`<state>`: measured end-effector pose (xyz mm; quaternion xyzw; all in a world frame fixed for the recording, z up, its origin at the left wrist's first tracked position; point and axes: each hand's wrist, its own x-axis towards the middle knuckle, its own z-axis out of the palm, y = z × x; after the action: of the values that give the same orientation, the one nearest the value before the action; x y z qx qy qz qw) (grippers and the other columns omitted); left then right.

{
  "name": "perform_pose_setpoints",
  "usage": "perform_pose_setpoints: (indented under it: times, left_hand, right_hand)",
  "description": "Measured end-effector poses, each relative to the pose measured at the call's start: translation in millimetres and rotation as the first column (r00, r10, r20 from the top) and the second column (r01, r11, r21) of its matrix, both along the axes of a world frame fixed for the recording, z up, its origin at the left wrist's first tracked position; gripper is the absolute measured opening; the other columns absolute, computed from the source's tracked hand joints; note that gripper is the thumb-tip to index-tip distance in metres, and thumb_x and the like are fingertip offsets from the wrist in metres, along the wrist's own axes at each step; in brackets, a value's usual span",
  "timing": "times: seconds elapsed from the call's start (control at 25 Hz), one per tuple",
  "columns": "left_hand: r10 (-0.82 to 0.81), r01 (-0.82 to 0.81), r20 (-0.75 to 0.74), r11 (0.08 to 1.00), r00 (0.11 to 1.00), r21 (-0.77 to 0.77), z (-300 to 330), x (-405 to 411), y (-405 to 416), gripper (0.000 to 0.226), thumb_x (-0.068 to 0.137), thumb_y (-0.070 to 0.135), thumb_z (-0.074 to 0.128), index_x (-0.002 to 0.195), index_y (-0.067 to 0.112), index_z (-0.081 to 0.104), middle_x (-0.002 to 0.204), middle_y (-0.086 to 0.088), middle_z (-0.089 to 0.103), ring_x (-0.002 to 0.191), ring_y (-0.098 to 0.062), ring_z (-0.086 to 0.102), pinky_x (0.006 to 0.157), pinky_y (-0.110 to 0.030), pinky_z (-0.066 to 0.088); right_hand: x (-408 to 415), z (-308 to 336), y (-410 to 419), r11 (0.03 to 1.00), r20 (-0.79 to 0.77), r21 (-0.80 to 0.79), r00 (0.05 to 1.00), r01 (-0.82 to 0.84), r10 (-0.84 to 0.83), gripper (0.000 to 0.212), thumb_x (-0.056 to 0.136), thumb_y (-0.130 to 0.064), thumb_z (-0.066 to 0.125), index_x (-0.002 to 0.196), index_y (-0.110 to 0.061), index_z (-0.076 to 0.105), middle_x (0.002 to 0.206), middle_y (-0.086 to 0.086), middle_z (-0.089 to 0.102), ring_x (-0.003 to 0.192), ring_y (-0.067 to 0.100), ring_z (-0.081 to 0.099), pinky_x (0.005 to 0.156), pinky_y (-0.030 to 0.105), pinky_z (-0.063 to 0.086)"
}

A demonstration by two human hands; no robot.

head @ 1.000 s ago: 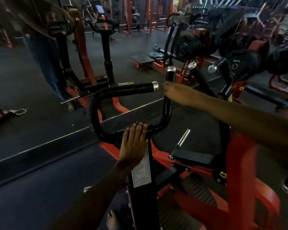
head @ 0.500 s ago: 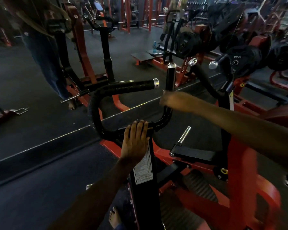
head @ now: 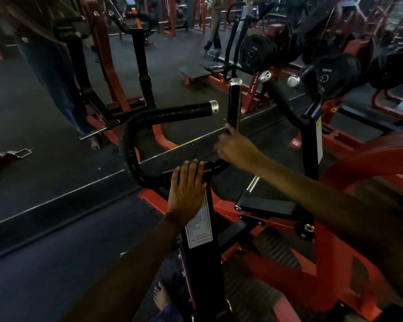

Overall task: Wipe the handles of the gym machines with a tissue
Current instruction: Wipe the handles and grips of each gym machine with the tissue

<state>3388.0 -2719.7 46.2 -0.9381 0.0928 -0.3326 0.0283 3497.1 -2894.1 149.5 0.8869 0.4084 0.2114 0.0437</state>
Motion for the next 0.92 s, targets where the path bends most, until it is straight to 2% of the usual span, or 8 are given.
perform_pose_setpoints:
  times: [0.12, 0.32, 0.4, 0.48, 0.52, 0.64, 0.76, 0.92]
  left_hand:
    - [0.013, -0.013, -0.022, 1.000, 1.000, 0.021, 0.2, -0.3, 0.5, 0.057, 0.100, 0.037, 0.019, 0.147, 0.005, 0.026, 0.145, -0.015, 0.044, 0.133, -0.032, 0.038, 0.112, -0.047, 0.024]
    - [0.006, -0.006, -0.034, 1.000, 0.999, -0.005, 2.0, -0.6, -0.4, 0.056, 0.099, 0.036, 0.022, 0.145, 0.005, 0.029, 0.143, -0.014, 0.046, 0.132, -0.032, 0.037, 0.112, -0.046, 0.021]
    - [0.002, -0.002, -0.045, 1.000, 0.999, -0.004, 0.7, -1.7, 0.3, 0.056, 0.099, 0.037, 0.022, 0.145, 0.006, 0.030, 0.144, -0.014, 0.046, 0.132, -0.032, 0.039, 0.112, -0.046, 0.022]
    - [-0.002, 0.002, -0.045, 1.000, 0.999, -0.011, 2.9, 0.5, 0.9, 0.056, 0.099, 0.037, 0.024, 0.145, 0.005, 0.030, 0.143, -0.014, 0.047, 0.132, -0.032, 0.038, 0.112, -0.047, 0.022]
    - [-0.008, 0.007, -0.045, 1.000, 0.999, -0.021, 3.5, 1.6, 1.1, 0.056, 0.099, 0.037, 0.024, 0.145, 0.005, 0.030, 0.143, -0.015, 0.047, 0.132, -0.032, 0.038, 0.112, -0.047, 0.021]
    - [-0.023, 0.022, -0.044, 0.999, 0.999, -0.031, 2.5, -1.4, 0.0, 0.056, 0.098, 0.036, 0.025, 0.144, 0.006, 0.030, 0.142, -0.015, 0.048, 0.131, -0.032, 0.040, 0.112, -0.046, 0.020]
    - [-0.035, 0.033, -0.036, 0.999, 0.999, -0.040, 0.8, -2.7, -0.2, 0.056, 0.098, 0.036, 0.024, 0.144, 0.006, 0.029, 0.142, -0.015, 0.048, 0.131, -0.032, 0.040, 0.111, -0.046, 0.021]
    - [-0.047, 0.045, -0.030, 0.997, 0.998, -0.063, 3.8, -0.8, -1.0, 0.055, 0.098, 0.035, 0.025, 0.144, 0.006, 0.029, 0.141, -0.015, 0.049, 0.130, -0.032, 0.043, 0.111, -0.046, 0.022]
  right_hand:
    - [-44.3, -31.4, 18.5, 0.887, -0.371, 0.442, 0.928, 0.136, 0.043, 0.016, 0.091, -0.007, 0.052, 0.098, -0.004, 0.067, 0.092, 0.010, 0.069, 0.091, 0.016, 0.064, 0.115, 0.029, 0.015]
    - [-102.1, -84.0, -6.8, 0.747, -0.236, 0.654, 0.970, 0.118, 0.053, 0.034, 0.087, -0.015, 0.046, 0.110, 0.000, 0.066, 0.118, 0.013, 0.064, 0.115, 0.020, 0.055, 0.104, 0.018, 0.034]
    - [-122.5, -91.5, 2.8, 0.418, -0.536, 0.774, 0.844, 0.476, 0.031, 0.019, 0.086, -0.002, 0.054, 0.099, 0.001, 0.069, 0.106, 0.019, 0.068, 0.100, 0.030, 0.065, 0.092, 0.024, 0.047]
    - [-111.2, -60.2, 20.6, -0.147, -0.778, 0.477, 0.494, 0.866, 0.389, 0.016, 0.087, 0.007, 0.053, 0.080, -0.002, 0.065, 0.089, 0.024, 0.066, 0.080, 0.026, 0.063, 0.076, 0.028, 0.052]
    - [-98.6, -47.7, 28.1, -0.228, -0.708, 0.276, 0.358, 0.934, 0.608, 0.021, 0.088, 0.008, 0.049, 0.074, -0.003, 0.059, 0.079, 0.020, 0.061, 0.070, 0.021, 0.058, 0.067, 0.026, 0.052]
    - [-83.7, -34.6, 43.1, -0.326, -0.551, 0.019, 0.282, 0.945, 0.785, 0.027, 0.091, 0.009, 0.038, 0.069, -0.003, 0.050, 0.062, 0.011, 0.049, 0.054, 0.015, 0.048, 0.057, 0.025, 0.045]
    - [-82.8, -41.5, 37.5, -0.321, -0.584, 0.037, 0.281, 0.946, 0.761, 0.030, 0.091, 0.010, 0.033, 0.067, -0.003, 0.047, 0.038, 0.005, 0.050, 0.032, 0.011, 0.050, 0.061, 0.027, 0.047]
    - [-38.1, -32.1, 16.5, -0.440, -0.627, 0.190, 0.453, 0.878, 0.633, 0.023, 0.089, 0.007, 0.044, 0.071, -0.005, 0.053, 0.036, 0.000, 0.052, 0.030, 0.007, 0.050, 0.037, 0.018, 0.043]
